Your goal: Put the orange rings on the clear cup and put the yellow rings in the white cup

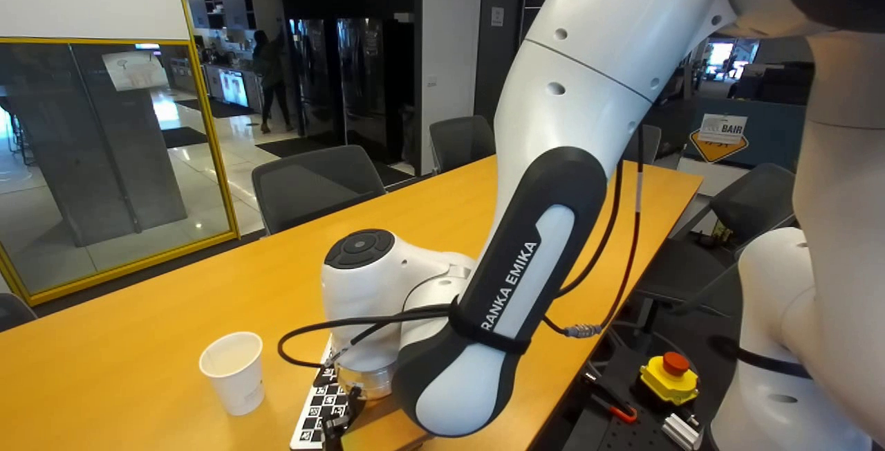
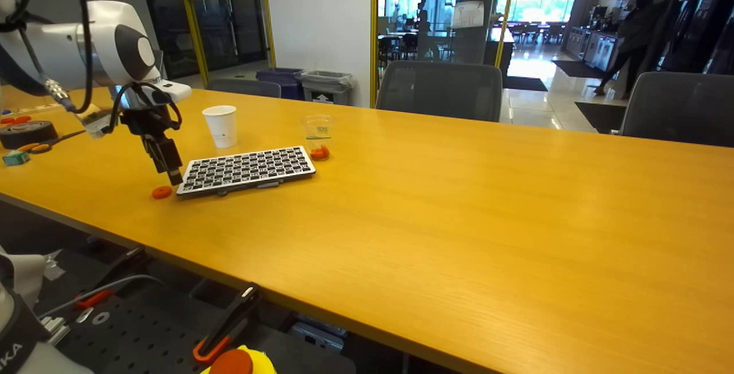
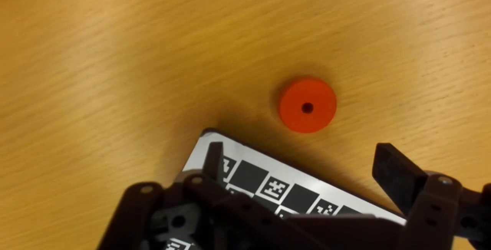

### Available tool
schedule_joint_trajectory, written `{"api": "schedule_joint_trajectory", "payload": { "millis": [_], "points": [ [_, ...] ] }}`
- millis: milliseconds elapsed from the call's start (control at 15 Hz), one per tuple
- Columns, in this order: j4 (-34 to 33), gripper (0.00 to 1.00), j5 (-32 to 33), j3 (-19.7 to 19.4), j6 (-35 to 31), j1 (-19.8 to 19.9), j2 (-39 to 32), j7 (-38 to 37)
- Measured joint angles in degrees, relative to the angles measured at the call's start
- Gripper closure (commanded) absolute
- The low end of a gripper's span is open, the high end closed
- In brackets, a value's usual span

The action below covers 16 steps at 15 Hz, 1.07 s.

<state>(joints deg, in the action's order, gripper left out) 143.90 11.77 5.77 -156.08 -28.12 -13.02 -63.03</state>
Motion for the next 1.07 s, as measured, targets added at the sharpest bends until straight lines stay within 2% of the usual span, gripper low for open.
{"api": "schedule_joint_trajectory", "payload": {
  "millis": [667, 1067],
  "points": [
    [0.67, 0.0, -5.97, 3.69, -1.9, 2.84, -1.24, 0.49],
    [0.72, 0.0, -9.01, 4.1, -5.72, 3.79, -3.75, 1.43]
  ]
}}
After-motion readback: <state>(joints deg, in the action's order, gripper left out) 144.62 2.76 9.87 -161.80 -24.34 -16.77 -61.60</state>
